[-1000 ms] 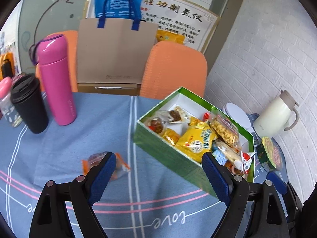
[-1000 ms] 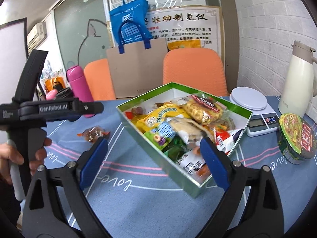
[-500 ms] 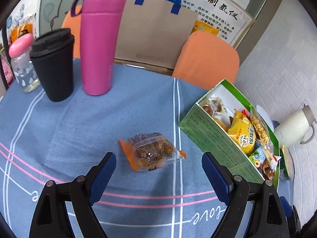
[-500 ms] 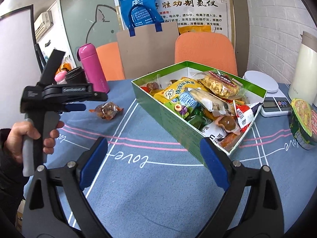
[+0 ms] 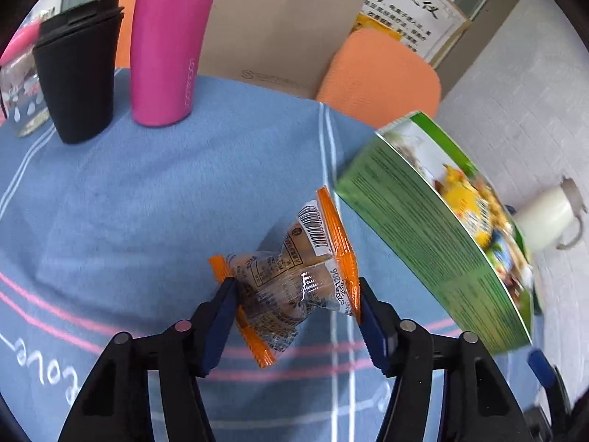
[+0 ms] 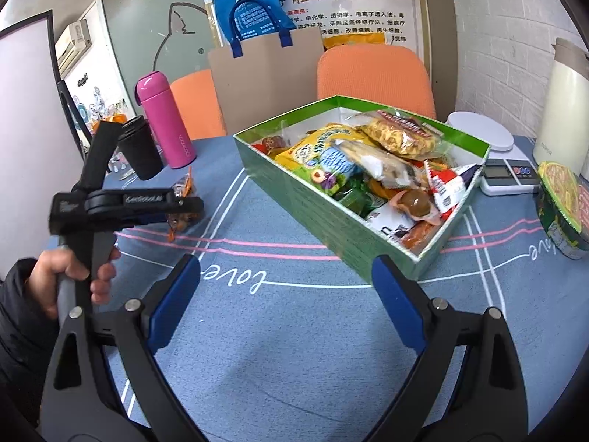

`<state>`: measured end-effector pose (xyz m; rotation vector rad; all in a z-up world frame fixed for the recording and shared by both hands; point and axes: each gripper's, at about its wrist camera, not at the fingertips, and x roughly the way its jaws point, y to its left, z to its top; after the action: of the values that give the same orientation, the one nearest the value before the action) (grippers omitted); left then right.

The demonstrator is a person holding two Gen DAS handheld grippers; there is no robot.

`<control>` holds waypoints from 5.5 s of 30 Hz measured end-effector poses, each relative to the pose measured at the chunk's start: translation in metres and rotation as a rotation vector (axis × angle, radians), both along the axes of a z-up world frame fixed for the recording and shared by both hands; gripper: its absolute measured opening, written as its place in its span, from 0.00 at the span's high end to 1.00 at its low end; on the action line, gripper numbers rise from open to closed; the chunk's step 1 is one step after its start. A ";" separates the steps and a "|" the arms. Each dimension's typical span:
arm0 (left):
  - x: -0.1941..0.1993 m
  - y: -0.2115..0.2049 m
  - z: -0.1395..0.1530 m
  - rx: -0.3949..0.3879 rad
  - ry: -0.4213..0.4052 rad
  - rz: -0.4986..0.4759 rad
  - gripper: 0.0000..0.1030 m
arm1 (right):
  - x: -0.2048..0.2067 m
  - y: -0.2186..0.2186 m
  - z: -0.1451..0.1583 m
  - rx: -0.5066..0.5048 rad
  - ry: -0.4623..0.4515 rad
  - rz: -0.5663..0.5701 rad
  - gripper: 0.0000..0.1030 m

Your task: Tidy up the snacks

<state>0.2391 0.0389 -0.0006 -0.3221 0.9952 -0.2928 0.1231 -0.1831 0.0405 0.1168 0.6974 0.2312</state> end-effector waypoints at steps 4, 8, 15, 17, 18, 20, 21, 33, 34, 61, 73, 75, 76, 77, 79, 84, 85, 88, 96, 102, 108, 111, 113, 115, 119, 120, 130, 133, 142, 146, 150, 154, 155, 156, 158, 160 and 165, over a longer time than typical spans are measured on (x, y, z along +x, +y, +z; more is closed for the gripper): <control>-0.046 -0.007 0.002 -0.024 -0.025 -0.078 0.40 | 0.003 0.007 -0.007 0.004 0.017 0.018 0.09; -0.087 -0.016 0.004 -0.003 -0.034 -0.143 0.27 | 0.005 0.012 -0.012 0.014 0.039 0.026 0.09; -0.126 0.004 0.016 -0.108 -0.034 -0.115 0.25 | 0.007 0.015 -0.013 0.022 0.037 0.031 0.09; -0.131 0.017 0.022 -0.123 -0.041 -0.087 0.22 | 0.009 0.018 -0.014 0.018 0.043 0.037 0.09; -0.134 0.020 0.023 -0.131 -0.043 -0.075 0.21 | 0.009 0.020 -0.014 0.017 0.047 0.044 0.09; -0.143 0.031 0.025 -0.155 -0.057 -0.058 0.21 | 0.007 0.022 -0.014 0.026 0.053 0.069 0.09; -0.145 0.036 0.025 -0.162 -0.064 -0.048 0.21 | 0.004 0.026 -0.013 0.037 0.059 0.100 0.09; -0.133 0.061 0.002 -0.384 0.016 -0.024 0.21 | -0.013 0.096 -0.013 0.034 0.087 0.403 0.39; -0.134 0.061 0.002 -0.382 0.014 -0.016 0.21 | -0.012 0.099 -0.016 0.030 0.092 0.409 0.41; -0.112 0.053 -0.011 -0.408 0.080 -0.024 0.21 | 0.014 0.107 -0.040 0.003 0.155 0.454 0.52; -0.097 0.034 -0.019 -0.429 0.098 -0.072 0.21 | 0.013 0.094 -0.049 0.068 0.176 0.440 0.61; -0.095 0.030 -0.019 -0.430 0.098 -0.079 0.21 | 0.014 0.090 -0.051 0.091 0.179 0.432 0.61; -0.095 0.028 -0.019 -0.430 0.100 -0.084 0.21 | 0.013 0.086 -0.051 0.104 0.185 0.426 0.61; -0.094 0.025 -0.019 -0.429 0.101 -0.089 0.21 | 0.013 0.082 -0.053 0.117 0.190 0.419 0.61; -0.092 0.021 -0.019 -0.421 0.102 -0.099 0.21 | 0.014 0.077 -0.056 0.142 0.204 0.405 0.61; -0.094 0.001 -0.016 -0.346 0.074 -0.129 0.43 | 0.011 0.073 -0.053 0.129 0.198 0.379 0.63; -0.094 -0.002 -0.016 -0.331 0.064 -0.140 0.46 | 0.010 0.072 -0.051 0.117 0.192 0.366 0.64; -0.097 -0.011 -0.005 -0.313 0.034 -0.148 0.51 | 0.008 0.067 -0.046 0.144 0.174 0.347 0.66; -0.089 -0.035 0.043 -0.304 -0.068 -0.234 0.51 | -0.001 0.041 -0.001 0.122 0.033 0.265 0.66; -0.073 -0.075 0.075 -0.297 -0.124 -0.328 0.51 | -0.003 0.004 0.022 0.126 -0.047 0.162 0.66; -0.057 -0.128 0.086 -0.296 -0.123 -0.429 0.51 | 0.000 -0.038 0.025 0.141 -0.070 0.040 0.66; -0.049 -0.153 0.082 -0.292 -0.110 -0.468 0.51 | 0.002 -0.059 0.023 0.145 -0.068 -0.013 0.66; -0.042 -0.165 0.078 -0.294 -0.096 -0.483 0.51 | 0.006 -0.069 0.022 0.144 -0.059 -0.038 0.66; -0.034 -0.177 0.071 -0.285 -0.074 -0.489 0.51 | 0.012 -0.077 0.017 0.133 -0.042 -0.055 0.66; -0.017 -0.190 0.061 -0.243 -0.064 -0.463 0.54 | 0.029 -0.086 0.007 0.129 -0.016 -0.066 0.67; -0.012 -0.190 0.060 -0.238 -0.060 -0.451 0.54 | 0.036 -0.086 0.008 0.131 -0.013 -0.066 0.67; 0.028 -0.192 0.050 -0.139 -0.045 -0.372 0.54 | 0.077 -0.075 -0.009 0.105 0.030 -0.039 0.67; 0.037 -0.185 0.041 -0.155 -0.026 -0.342 0.54 | 0.083 -0.066 -0.011 0.047 0.022 -0.037 0.67; 0.014 -0.170 0.063 -0.125 -0.081 -0.316 0.27 | 0.058 -0.061 0.000 -0.055 -0.069 -0.016 0.30; -0.017 -0.152 0.086 -0.119 -0.157 -0.283 0.11 | 0.027 -0.053 0.011 -0.149 -0.156 -0.018 0.16; -0.051 -0.130 0.105 -0.061 -0.236 -0.198 0.01 | 0.003 -0.052 0.015 -0.207 -0.172 -0.064 0.01; -0.083 -0.105 0.111 -0.009 -0.279 -0.109 0.00 | -0.025 -0.054 0.018 -0.186 -0.152 -0.085 0.01; -0.090 -0.100 0.110 0.020 -0.284 -0.088 0.00 | -0.031 -0.055 0.019 -0.187 -0.141 -0.097 0.01; -0.097 -0.097 0.107 0.059 -0.283 -0.066 0.00 | -0.040 -0.055 0.019 -0.190 -0.137 -0.109 0.01; -0.107 -0.093 0.098 0.116 -0.275 -0.043 0.00 | -0.052 -0.054 0.022 -0.196 -0.136 -0.126 0.01; -0.117 -0.090 0.088 0.146 -0.260 -0.027 0.00 | -0.062 -0.055 0.022 -0.203 -0.124 -0.156 0.01; -0.139 -0.088 0.062 0.197 -0.233 0.002 0.00 | -0.076 -0.062 0.013 -0.189 -0.069 -0.256 0.01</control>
<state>0.1005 -0.0494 0.0613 -0.1066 0.7864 -0.2226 0.0469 -0.2455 0.0537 0.0170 0.6255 -0.0758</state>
